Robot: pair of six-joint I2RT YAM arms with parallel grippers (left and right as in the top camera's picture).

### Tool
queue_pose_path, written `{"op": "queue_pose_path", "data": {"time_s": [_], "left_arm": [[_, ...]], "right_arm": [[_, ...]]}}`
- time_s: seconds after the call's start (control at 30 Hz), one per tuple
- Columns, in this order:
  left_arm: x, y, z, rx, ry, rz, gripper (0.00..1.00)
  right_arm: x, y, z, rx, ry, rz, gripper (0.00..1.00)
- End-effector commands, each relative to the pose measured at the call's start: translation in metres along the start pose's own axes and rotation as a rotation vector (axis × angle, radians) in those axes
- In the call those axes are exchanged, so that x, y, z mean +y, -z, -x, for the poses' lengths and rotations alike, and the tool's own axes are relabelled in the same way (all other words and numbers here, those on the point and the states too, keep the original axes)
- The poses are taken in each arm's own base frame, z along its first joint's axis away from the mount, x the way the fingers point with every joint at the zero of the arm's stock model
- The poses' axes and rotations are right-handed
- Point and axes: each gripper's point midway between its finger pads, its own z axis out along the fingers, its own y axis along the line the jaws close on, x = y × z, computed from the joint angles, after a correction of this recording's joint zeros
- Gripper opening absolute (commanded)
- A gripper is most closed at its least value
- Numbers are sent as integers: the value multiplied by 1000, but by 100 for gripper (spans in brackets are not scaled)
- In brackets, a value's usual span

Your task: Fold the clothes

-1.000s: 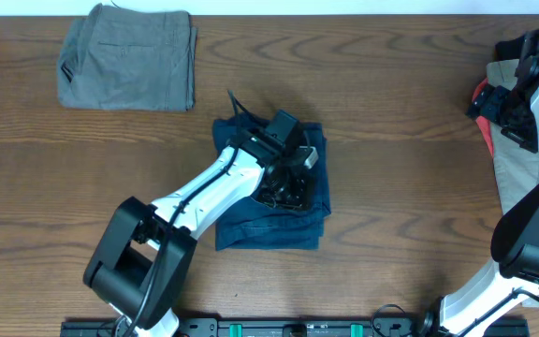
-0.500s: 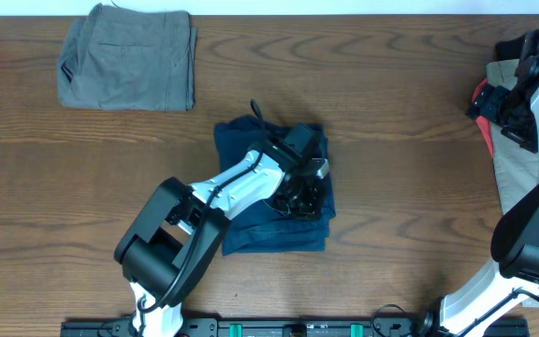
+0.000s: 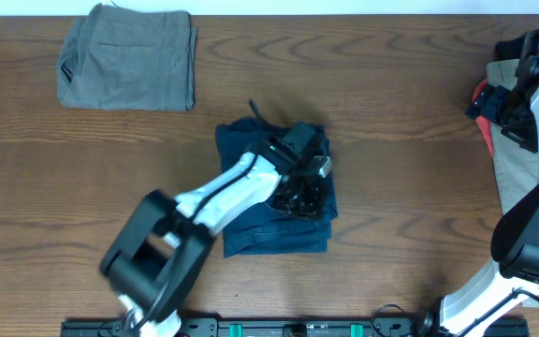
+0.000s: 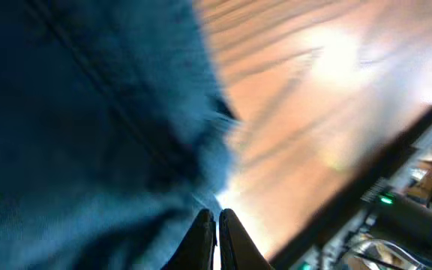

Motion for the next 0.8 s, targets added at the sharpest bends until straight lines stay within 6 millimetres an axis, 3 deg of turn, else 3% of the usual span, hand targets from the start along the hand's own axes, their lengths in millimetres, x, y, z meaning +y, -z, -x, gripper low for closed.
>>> {"op": "queue_pose_path", "data": {"time_s": [0.0, 0.17, 0.27, 0.77], "left_arm": [[-3, 39, 7, -104, -9, 31, 7], [30, 78, -1, -147, 94, 152, 7], [53, 86, -14, -106, 148, 212, 7], [126, 52, -53, -37, 259, 355, 7]], "right_arm": [[-1, 4, 5, -18, 9, -6, 99], [-1, 4, 5, -18, 9, -6, 99], [-1, 4, 5, -18, 10, -6, 99], [-1, 4, 5, -18, 9, -6, 99]]}}
